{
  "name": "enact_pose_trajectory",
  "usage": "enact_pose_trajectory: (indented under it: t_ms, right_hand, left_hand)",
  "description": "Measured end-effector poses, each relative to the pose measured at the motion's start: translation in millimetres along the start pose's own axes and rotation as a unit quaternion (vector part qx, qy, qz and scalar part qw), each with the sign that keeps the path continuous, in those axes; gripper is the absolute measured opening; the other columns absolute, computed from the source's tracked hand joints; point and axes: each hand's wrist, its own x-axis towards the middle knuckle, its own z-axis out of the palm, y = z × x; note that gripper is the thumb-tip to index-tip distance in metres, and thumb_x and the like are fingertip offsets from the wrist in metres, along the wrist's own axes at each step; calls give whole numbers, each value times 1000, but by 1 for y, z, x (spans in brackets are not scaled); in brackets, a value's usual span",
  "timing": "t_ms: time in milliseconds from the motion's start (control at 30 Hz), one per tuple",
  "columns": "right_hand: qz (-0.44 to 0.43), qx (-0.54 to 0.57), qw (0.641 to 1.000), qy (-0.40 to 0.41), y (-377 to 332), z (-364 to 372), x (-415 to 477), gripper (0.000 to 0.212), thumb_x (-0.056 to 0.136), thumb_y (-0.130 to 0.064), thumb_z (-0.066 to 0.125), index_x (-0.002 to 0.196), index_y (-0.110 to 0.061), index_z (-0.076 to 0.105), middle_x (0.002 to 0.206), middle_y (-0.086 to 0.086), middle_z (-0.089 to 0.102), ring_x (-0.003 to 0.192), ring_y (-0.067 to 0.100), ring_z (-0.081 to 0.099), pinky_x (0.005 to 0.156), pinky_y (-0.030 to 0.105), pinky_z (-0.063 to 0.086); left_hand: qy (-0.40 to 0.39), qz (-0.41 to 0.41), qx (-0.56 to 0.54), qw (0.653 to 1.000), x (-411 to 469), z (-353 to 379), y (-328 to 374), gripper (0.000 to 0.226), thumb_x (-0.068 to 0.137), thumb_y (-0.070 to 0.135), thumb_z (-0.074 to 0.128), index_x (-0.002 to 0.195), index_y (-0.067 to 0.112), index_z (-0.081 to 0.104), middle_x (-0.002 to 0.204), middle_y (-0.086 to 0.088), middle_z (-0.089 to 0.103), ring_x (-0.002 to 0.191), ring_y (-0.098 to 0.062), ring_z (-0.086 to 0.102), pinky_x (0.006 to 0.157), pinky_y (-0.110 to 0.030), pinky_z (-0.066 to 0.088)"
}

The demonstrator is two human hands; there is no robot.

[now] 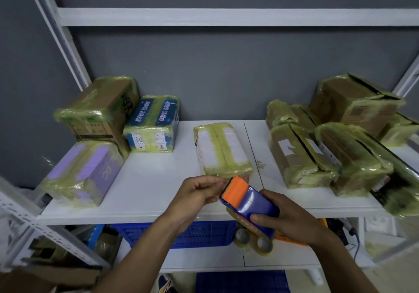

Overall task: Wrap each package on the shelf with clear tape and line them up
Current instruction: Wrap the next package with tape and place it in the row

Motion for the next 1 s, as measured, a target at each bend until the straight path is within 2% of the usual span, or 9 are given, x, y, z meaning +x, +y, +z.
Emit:
enact_pose_trajectory:
  t_ms: [100, 167, 333, 433, 533, 633, 733, 867, 1000]
  right_hand:
    - [-1, 21, 1000, -10, -2, 5, -1, 50, 74, -71, 79, 113, -43, 65, 111, -3, 73, 99, 21, 72, 88, 43, 60]
    - [-6, 26, 1000, 3, -3, 6, -1, 51, 75, -69, 80, 114, -39, 65, 110, -1, 73, 98, 22, 72, 87, 44, 59]
    - [-9, 12, 1000, 8, -6, 9, 0, 45, 77, -67, 78, 107, -37, 67, 104, 1, 73, 93, 22, 71, 82, 38, 57]
    - [18, 11, 1000, -3, -6, 11, 3, 49, 81, -62, 77, 110, -22, 70, 102, 5, 74, 95, 27, 72, 83, 42, 57]
    - [29, 13, 999, -31, -8, 14, 1, 38, 88, -56, 73, 105, -22, 73, 97, 4, 75, 91, 22, 73, 76, 27, 54]
    - [39, 15, 999, 10, -7, 21, 2, 58, 84, -64, 69, 103, -10, 70, 92, 7, 75, 85, 24, 73, 74, 30, 54]
    - [46, -4, 997, 63, -6, 27, 5, 58, 86, -61, 74, 88, -4, 67, 75, 8, 70, 67, 20, 68, 64, 27, 48]
    - [33, -24, 996, 78, -12, 28, 1, 51, 81, -57, 74, 76, -8, 62, 64, 3, 61, 58, 14, 59, 58, 20, 42]
    - [18, -43, 996, 80, -18, 21, 0, 49, 87, -52, 76, 79, -5, 64, 65, 3, 63, 56, 12, 58, 57, 18, 42]
  left_hand:
    - [15, -34, -78, 996, 2, -1, 1, 25, 100, 17, 57, 98, 16, 82, 105, -9, 77, 88, -15, 70, 76, -23, 54]
    - [9, -30, -76, 997, -1, -4, 5, 22, 97, 28, 63, 98, 16, 82, 104, -8, 77, 87, -13, 70, 71, -20, 52]
    - [47, 22, 19, 998, -3, -6, 5, 12, 92, 16, 73, 89, 22, 83, 95, 0, 79, 87, -4, 72, 68, -11, 51]
    - [47, 30, 101, 993, -2, -11, 5, 14, 95, 13, 70, 94, 22, 82, 92, 4, 79, 85, -3, 71, 67, -10, 50]
    - [58, 37, 157, 985, 0, -14, 2, 15, 95, 16, 71, 92, 25, 82, 89, 8, 78, 84, -1, 71, 67, -9, 49]
    - [79, 63, 195, 976, 2, -18, 0, 15, 92, 19, 74, 88, 30, 83, 87, 13, 78, 85, -1, 72, 73, -13, 54]
    - [92, 83, 265, 956, 2, -20, -5, 13, 91, 22, 74, 89, 31, 83, 82, 18, 77, 78, 3, 71, 69, -12, 53]
    - [90, 60, 216, 970, 5, -23, -7, 18, 92, 13, 72, 89, 28, 83, 84, 13, 78, 77, 0, 71, 64, -12, 50]
    - [82, 56, 172, 980, 4, -23, -8, 27, 92, 8, 71, 82, 31, 83, 88, 13, 78, 86, 2, 72, 67, -4, 48]
